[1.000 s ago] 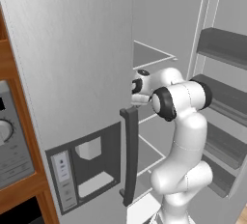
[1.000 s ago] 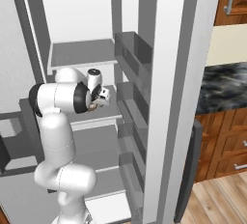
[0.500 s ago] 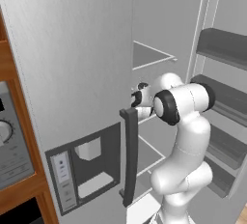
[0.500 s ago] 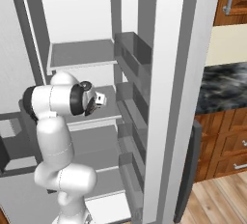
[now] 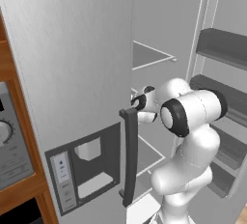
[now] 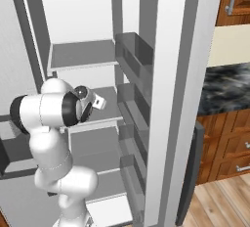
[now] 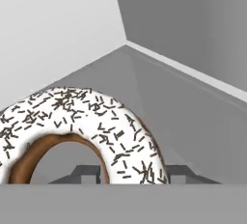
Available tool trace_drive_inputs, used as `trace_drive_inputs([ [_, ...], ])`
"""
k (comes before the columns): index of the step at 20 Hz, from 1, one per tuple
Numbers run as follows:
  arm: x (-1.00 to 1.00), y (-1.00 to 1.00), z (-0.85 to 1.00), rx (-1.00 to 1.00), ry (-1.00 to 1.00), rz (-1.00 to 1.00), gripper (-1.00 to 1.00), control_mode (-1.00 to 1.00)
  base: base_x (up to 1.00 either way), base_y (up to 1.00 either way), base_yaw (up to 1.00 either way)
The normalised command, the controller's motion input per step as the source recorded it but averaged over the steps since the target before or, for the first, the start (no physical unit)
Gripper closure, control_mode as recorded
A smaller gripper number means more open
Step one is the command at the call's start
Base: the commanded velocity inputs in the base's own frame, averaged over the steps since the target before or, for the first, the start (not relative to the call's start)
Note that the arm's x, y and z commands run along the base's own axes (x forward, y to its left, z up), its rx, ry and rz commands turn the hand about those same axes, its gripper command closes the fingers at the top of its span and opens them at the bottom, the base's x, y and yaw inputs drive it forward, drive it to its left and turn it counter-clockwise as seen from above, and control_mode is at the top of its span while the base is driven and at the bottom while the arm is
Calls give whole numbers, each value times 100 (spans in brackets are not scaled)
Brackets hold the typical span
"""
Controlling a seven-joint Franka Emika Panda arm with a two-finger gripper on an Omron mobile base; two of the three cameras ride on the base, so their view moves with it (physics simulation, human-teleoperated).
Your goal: Take the cake and donut from the fridge and place them on the empty tray on the dining counter.
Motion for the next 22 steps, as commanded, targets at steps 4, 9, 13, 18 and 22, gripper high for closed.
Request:
trace_drive_inputs([
  [4, -49, -41, 100, 30, 20, -1, 100, -100, 0, 0, 0],
  [9, -77, -58, 87, 24, 19, -4, 100, -100, 0, 0, 0],
  [13, -100, -3, -2, 1, 5, 0, 100, -100, 0, 0, 0],
  [18, -100, 5, 26, -1, -6, 0, 100, -100, 0, 0, 0],
  [22, -100, -15, 78, 0, -1, -4, 100, -100, 0, 0, 0],
])
